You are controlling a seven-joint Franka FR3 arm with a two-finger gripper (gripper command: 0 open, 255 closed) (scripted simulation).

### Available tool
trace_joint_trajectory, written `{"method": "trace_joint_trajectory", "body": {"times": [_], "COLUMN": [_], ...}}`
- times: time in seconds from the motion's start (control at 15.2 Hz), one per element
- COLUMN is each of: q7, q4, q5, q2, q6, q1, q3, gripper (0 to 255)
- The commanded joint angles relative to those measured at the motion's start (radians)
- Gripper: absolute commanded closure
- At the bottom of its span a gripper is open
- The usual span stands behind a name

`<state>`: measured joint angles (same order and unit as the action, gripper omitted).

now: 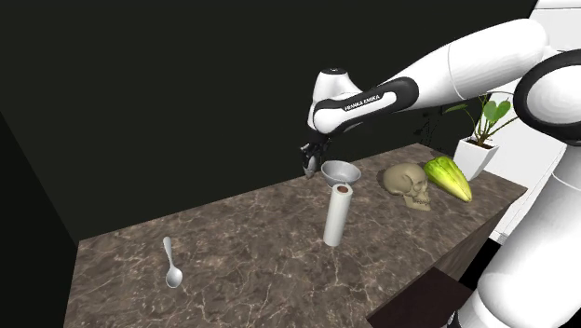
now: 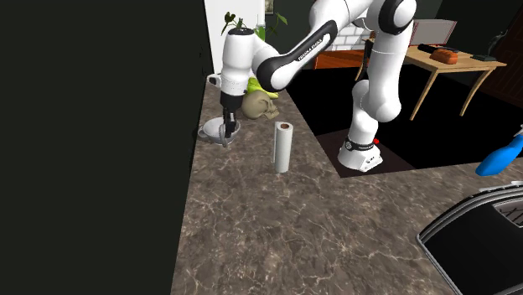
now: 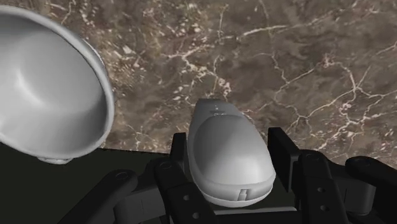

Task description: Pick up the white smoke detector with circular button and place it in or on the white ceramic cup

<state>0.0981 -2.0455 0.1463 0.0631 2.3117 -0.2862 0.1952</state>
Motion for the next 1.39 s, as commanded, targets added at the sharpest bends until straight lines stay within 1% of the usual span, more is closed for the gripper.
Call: {"method": "trace_joint_trajectory", "body": {"times": [0.0, 0.46, 0.86, 1.32], "q7": [-0.057, -0.246, -0.404, -0.399], "q4": [-0.008, 0.021, 0.093, 0.045], "q5": [-0.015, -0.065, -0.108, -0.103], "q2": [-0.006, 0.016, 0.069, 0.107], "q6": [0.008, 0.014, 0.002, 0.089], "q1": [-0.026, -0.114, -0.191, -0.191], "q3": [-0.02, -0.091, -0.146, -0.147], "gripper": [255, 255, 255, 255]}}
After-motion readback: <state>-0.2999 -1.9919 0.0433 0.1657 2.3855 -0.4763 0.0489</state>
